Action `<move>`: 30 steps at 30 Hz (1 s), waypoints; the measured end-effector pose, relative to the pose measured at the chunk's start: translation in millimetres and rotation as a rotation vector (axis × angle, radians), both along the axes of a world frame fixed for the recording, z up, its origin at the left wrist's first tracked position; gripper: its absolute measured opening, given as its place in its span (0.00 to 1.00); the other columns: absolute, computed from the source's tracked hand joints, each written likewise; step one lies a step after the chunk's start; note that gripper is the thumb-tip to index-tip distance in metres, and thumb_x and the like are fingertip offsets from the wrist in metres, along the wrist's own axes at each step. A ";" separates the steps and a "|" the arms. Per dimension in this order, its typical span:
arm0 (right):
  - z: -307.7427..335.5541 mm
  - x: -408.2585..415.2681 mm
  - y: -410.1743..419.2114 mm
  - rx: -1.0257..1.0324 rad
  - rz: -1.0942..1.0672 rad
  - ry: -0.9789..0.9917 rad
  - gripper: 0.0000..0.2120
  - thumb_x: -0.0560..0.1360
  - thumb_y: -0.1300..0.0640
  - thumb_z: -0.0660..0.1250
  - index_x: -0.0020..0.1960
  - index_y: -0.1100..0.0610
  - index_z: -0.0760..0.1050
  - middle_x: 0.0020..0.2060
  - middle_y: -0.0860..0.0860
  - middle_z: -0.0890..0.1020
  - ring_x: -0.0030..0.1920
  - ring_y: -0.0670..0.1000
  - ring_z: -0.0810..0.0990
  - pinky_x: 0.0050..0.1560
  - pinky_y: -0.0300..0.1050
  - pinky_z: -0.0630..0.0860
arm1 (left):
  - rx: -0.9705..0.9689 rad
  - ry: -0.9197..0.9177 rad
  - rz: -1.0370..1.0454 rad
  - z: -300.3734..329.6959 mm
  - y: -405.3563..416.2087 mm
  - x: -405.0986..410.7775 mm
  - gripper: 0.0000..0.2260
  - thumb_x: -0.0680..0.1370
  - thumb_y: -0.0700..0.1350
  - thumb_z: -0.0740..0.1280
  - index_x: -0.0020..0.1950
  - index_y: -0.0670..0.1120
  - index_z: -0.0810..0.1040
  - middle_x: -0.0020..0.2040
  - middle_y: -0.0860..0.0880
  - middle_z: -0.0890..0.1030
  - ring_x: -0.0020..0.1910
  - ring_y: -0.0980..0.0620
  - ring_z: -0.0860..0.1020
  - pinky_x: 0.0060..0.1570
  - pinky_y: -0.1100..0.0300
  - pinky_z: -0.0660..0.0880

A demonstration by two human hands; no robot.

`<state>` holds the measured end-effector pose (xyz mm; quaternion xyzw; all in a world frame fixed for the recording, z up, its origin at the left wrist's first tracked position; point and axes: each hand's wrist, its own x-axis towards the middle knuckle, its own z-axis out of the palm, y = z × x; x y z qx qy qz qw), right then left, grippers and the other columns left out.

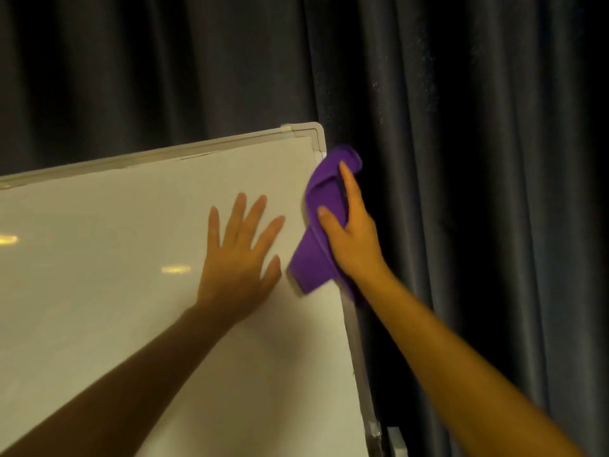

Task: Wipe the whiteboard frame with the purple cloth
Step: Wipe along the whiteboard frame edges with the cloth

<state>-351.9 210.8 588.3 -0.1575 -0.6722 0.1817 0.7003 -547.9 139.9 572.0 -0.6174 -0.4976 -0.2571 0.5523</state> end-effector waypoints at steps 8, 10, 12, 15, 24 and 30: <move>51.7 -3.0 15.9 -0.011 -0.093 -0.070 0.29 0.82 0.49 0.61 0.79 0.41 0.53 0.64 0.48 0.74 0.50 0.43 0.78 0.44 0.32 0.77 | -0.042 -0.027 0.086 -31.5 10.6 -5.6 0.29 0.84 0.62 0.50 0.82 0.50 0.66 0.84 0.41 0.64 0.83 0.34 0.62 0.78 0.29 0.61; 16.0 -1.2 13.6 -0.029 -0.098 -0.092 0.27 0.83 0.48 0.59 0.78 0.39 0.53 0.66 0.50 0.75 0.51 0.44 0.79 0.46 0.33 0.78 | -0.054 -0.038 0.078 -32.9 13.5 -5.6 0.30 0.85 0.63 0.48 0.83 0.50 0.65 0.84 0.41 0.63 0.83 0.34 0.61 0.79 0.30 0.61; -22.3 2.1 6.2 -0.064 -0.070 -0.091 0.26 0.83 0.47 0.58 0.77 0.37 0.53 0.62 0.50 0.78 0.48 0.45 0.82 0.43 0.35 0.81 | -0.051 -0.037 0.063 -34.1 14.9 -6.4 0.30 0.85 0.64 0.47 0.83 0.50 0.64 0.84 0.41 0.62 0.83 0.34 0.61 0.78 0.29 0.61; -84.9 9.5 -8.7 -0.151 0.017 -0.099 0.26 0.82 0.46 0.59 0.76 0.33 0.54 0.54 0.47 0.82 0.43 0.44 0.84 0.38 0.37 0.81 | -0.004 -0.087 0.022 -36.1 15.5 -8.0 0.28 0.84 0.61 0.52 0.82 0.50 0.65 0.84 0.39 0.63 0.83 0.33 0.61 0.78 0.28 0.61; -218.5 38.5 -54.2 -0.372 0.233 -0.210 0.27 0.81 0.47 0.61 0.71 0.24 0.54 0.60 0.44 0.78 0.52 0.47 0.83 0.43 0.42 0.82 | -0.033 -0.136 -0.009 -39.7 11.8 -6.5 0.26 0.86 0.58 0.53 0.81 0.48 0.66 0.84 0.41 0.62 0.84 0.35 0.59 0.80 0.29 0.55; -237.3 46.1 -58.5 -0.321 -0.014 -0.405 0.26 0.82 0.47 0.58 0.75 0.30 0.53 0.62 0.43 0.74 0.52 0.47 0.81 0.48 0.40 0.83 | -0.035 -0.157 -0.022 -40.4 5.1 -2.5 0.25 0.86 0.56 0.53 0.82 0.47 0.66 0.85 0.41 0.61 0.85 0.35 0.57 0.81 0.29 0.53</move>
